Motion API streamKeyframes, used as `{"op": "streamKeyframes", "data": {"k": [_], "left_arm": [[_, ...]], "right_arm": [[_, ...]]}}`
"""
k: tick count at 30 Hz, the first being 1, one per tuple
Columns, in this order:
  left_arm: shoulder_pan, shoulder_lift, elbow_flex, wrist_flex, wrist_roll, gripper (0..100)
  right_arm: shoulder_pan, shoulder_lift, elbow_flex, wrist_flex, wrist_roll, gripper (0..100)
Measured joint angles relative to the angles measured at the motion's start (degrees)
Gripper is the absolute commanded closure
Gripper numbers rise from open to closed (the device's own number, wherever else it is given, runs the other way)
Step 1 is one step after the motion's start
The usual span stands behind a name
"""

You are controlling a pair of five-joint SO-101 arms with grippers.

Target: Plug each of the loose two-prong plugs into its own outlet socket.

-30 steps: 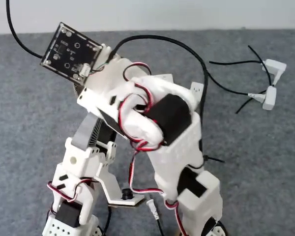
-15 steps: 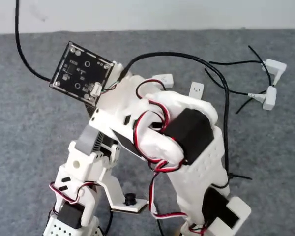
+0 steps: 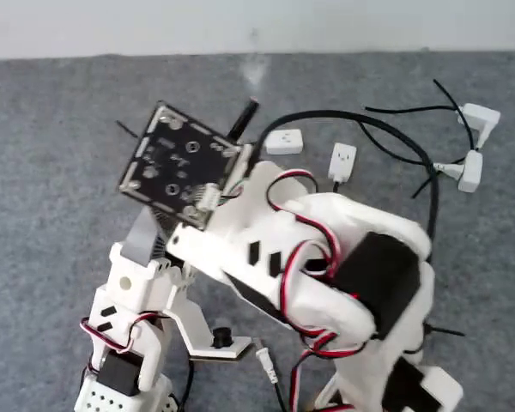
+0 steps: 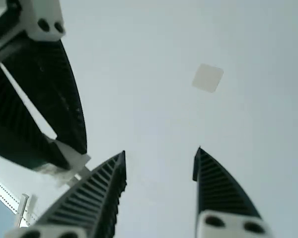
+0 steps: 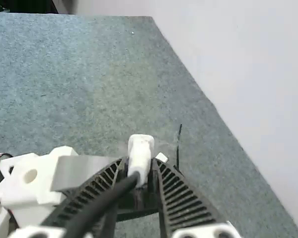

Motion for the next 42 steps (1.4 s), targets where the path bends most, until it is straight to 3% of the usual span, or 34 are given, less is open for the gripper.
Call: {"op": "streamKeyframes", "data": {"k": [12,16,19,28,37,42], "left_arm": [[-0.5,0.1,0.0,0.4,0.0,78],[-3.3,0.1,0.0,6.3,1.1,78],[-8.5,0.1,0.0,14.9,9.1,78],[-24.8,0.1,-1.9,42.6,44.0,78],[-27.3,0.5,-10.6,52.1,55.4,78],[-27.3,11.8,-17.1,53.5,58.7,78]], "right_arm": [[-0.4,-9.1,9.8,0.0,0.0,99.1],[1.1,-8.9,9.9,0.0,0.1,99.1],[4.7,-8.2,10.1,0.0,-1.2,99.1],[21.7,-8.1,10.1,0.0,-10.0,99.1],[40.2,-4.0,10.1,0.0,-11.3,99.1],[49.8,5.5,10.1,-0.4,-10.5,99.1]]}}
